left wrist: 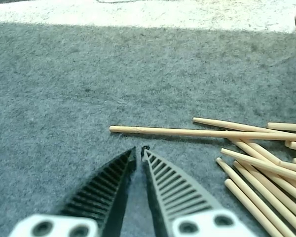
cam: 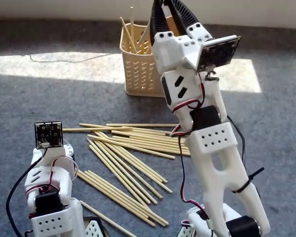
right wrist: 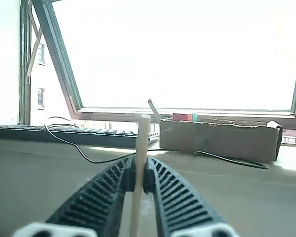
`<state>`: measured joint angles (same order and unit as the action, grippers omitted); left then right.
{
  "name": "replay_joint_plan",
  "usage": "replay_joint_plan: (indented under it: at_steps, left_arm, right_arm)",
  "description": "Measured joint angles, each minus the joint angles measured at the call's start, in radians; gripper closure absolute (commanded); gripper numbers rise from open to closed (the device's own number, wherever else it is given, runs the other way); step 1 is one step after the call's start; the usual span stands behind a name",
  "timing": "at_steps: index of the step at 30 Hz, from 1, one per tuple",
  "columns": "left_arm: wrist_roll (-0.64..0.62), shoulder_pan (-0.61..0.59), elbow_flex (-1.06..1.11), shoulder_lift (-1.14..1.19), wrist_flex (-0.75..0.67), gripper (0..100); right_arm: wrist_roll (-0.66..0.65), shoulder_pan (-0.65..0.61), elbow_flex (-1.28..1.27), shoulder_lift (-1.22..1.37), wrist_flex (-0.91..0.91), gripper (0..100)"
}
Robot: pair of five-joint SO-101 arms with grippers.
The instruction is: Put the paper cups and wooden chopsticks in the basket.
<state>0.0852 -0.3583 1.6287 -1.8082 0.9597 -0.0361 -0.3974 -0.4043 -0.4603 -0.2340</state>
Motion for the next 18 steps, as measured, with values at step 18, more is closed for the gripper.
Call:
replay_joint_plan:
  at_steps: [18]
  left_arm:
    - [0.000, 0.000, 0.000, 0.000, 0.000, 96]
  right_arm:
    - [-0.012, 0.006, 0.000, 0.101, 0.028, 93.1]
